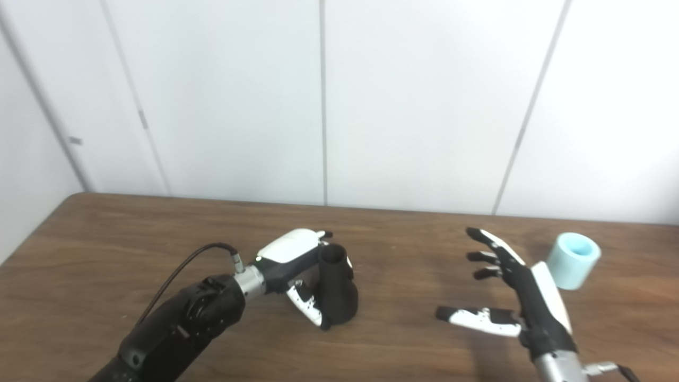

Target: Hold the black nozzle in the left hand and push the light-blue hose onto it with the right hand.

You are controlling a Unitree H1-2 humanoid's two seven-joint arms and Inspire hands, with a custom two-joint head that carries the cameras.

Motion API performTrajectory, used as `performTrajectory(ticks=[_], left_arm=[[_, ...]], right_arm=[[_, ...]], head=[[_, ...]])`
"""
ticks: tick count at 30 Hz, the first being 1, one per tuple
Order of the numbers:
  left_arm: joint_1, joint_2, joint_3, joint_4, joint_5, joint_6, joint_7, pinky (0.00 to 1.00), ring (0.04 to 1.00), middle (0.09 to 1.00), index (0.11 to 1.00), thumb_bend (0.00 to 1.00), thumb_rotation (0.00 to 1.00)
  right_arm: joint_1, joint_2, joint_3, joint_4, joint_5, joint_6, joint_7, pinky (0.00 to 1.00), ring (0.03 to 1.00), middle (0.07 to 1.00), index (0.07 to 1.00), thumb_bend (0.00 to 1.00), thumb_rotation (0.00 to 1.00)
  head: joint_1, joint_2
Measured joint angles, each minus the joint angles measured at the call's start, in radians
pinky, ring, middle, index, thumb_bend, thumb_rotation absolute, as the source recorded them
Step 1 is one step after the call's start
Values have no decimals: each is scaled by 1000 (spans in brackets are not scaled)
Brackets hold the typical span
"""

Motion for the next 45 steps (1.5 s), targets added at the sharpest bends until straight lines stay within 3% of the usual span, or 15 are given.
performTrajectory(ticks=[9, 20, 28, 34, 45], left_arm=[[-9, -53, -54, 0, 26, -52, -9, 1000, 605, 432, 515, 522, 0], [-34, -51, -80, 23, 94, -98, 24, 981, 608, 458, 504, 525, 0], [-34, -43, -77, 27, 98, -94, 32, 1000, 614, 465, 497, 525, 0], [-34, -32, -54, 42, 126, -52, 72, 1000, 616, 451, 507, 525, 0], [-43, 2, 14, 72, 193, 147, 115, 1000, 653, 482, 489, 526, 0]], right_arm=[[-7, 10, 0, -1, 2, 0, -10, 604, 742, 864, 844, 706, 273], [-7, 11, 0, -4, 3, 0, -17, 599, 740, 864, 841, 700, 262], [-7, 10, 0, -4, 4, 0, -17, 599, 740, 864, 841, 699, 260], [-7, 6, 0, -7, 4, 1, -17, 598, 740, 864, 841, 697, 256], [-7, 0, -3, -8, 8, 1, -17, 597, 741, 864, 841, 696, 253]], head=[[-32, 8], [-35, 20], [-28, 25], [-25, 26], [-17, 28]])
